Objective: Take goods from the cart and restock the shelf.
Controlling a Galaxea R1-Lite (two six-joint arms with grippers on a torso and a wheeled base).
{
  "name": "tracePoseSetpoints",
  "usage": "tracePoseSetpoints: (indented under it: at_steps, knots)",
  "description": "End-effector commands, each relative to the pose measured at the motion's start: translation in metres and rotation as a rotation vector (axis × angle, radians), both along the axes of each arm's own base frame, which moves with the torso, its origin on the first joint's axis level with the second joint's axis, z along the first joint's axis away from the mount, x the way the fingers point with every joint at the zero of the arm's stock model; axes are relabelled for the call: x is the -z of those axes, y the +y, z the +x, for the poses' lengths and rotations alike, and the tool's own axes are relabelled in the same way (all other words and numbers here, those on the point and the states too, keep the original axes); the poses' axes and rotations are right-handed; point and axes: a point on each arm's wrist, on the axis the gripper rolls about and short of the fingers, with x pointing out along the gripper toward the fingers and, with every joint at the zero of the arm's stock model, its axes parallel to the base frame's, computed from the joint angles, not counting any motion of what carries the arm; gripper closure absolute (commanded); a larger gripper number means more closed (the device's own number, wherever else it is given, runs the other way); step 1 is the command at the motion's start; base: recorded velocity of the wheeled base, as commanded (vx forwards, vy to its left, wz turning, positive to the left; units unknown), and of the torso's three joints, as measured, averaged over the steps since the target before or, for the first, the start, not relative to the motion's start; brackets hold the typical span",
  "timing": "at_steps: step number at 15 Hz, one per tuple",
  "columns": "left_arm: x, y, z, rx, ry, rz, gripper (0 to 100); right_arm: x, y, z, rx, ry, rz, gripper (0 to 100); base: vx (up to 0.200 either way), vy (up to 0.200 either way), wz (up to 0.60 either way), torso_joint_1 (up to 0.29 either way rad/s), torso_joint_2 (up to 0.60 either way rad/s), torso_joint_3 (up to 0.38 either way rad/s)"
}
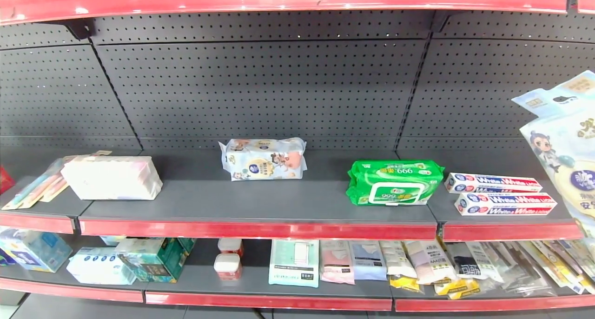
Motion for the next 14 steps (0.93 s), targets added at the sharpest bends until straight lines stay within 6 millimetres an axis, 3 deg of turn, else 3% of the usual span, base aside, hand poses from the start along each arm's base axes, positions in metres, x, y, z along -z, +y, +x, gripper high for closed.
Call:
tracePoseSetpoints:
  at_steps: [1,7,11,14]
  knots:
    - [0.0,0.0,0.0,-0.001,0.001,0.0,0,0.001,0.0,0.001,-0.002,0.007,0.0,100,0.2,0.0,0.0,0.017,0.01,0.002]
    - [0.0,0.0,0.0,-0.001,0.001,-0.003,0,0.004,0.0,0.0,0.0,0.01,0.0,100,0.033,0.0,0.0,0.004,0.0,0.0]
    - [0.0,0.0,0.0,-0.001,0.001,0.0,0,0.007,0.001,-0.015,0.001,-0.038,0.01,100,0.0,0.0,0.0,0.0,0.0,0.0]
    - [0.0,0.0,0.0,-0.005,0.001,0.025,0,0.012,0.001,-0.022,-0.014,-0.038,0.114,100,0.0,0.0,0.0,0.0,0.0,0.0]
